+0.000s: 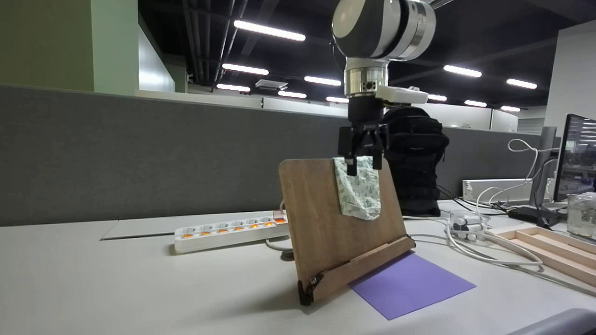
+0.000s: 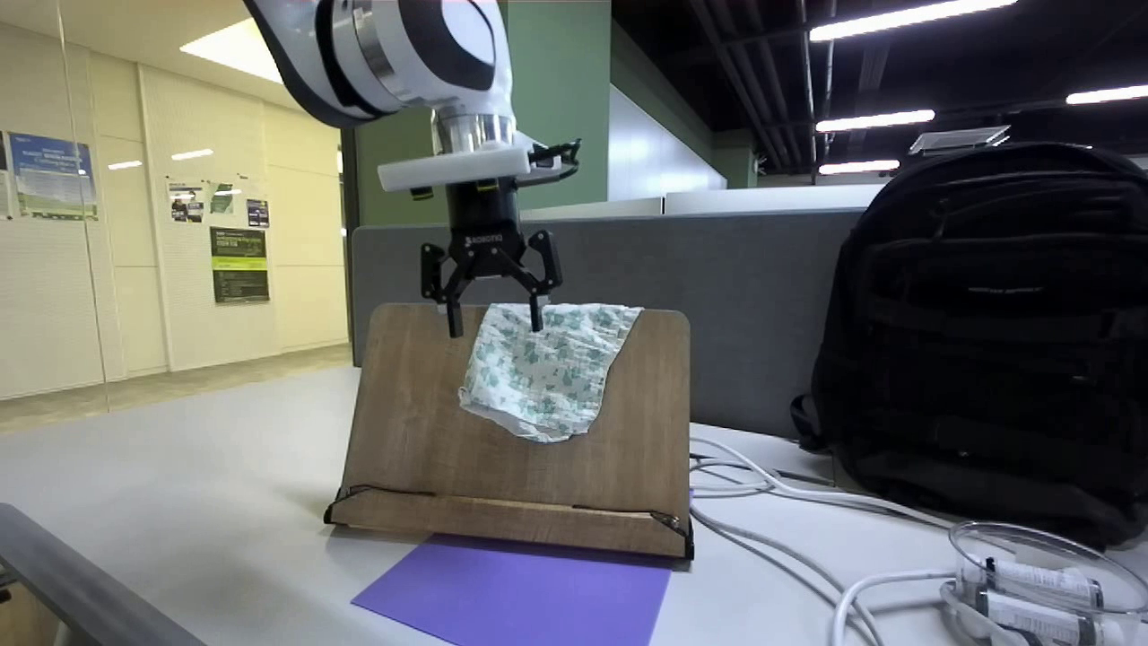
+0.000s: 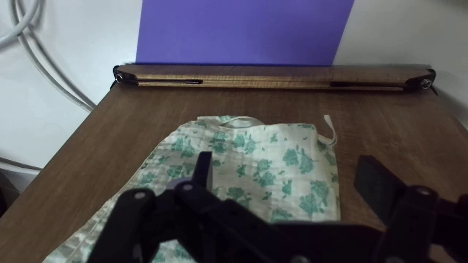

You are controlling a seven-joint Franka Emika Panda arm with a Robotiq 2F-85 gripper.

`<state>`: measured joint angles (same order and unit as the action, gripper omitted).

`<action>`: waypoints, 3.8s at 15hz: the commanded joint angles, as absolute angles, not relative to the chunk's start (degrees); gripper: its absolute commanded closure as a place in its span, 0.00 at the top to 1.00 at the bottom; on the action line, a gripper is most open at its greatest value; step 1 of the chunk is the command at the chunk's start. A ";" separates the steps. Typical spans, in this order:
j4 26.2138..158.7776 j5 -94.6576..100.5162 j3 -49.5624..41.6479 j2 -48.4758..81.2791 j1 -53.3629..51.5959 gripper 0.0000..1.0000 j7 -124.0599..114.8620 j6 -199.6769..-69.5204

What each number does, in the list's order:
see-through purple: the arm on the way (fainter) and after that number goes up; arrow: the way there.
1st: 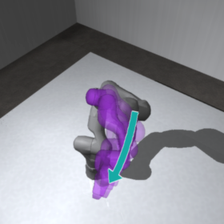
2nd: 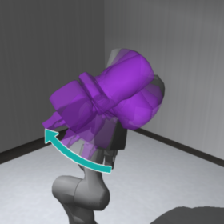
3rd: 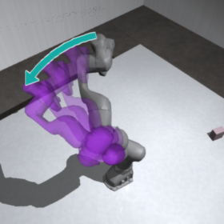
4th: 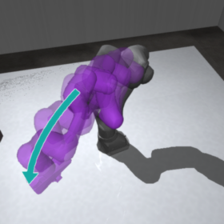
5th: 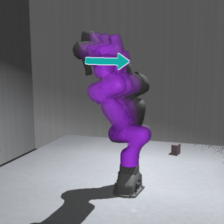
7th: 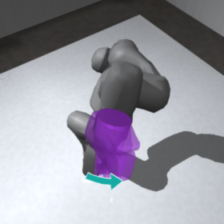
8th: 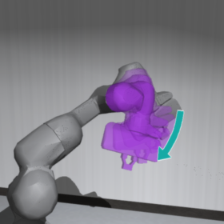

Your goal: Put the cloth on the table

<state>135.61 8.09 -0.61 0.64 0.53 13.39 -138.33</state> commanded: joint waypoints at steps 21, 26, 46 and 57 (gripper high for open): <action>133.42 4.68 1.11 1.19 0.50 0.00 18.41 -133.81; 139.25 6.56 0.21 -13.41 0.69 0.00 13.35 -123.86; 148.53 6.64 -9.15 -18.49 9.71 0.00 6.03 -125.27; 145.15 2.44 -7.22 -12.30 8.16 0.62 3.22 -129.47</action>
<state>146.66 2.47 -8.28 -12.61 9.04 6.57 -129.77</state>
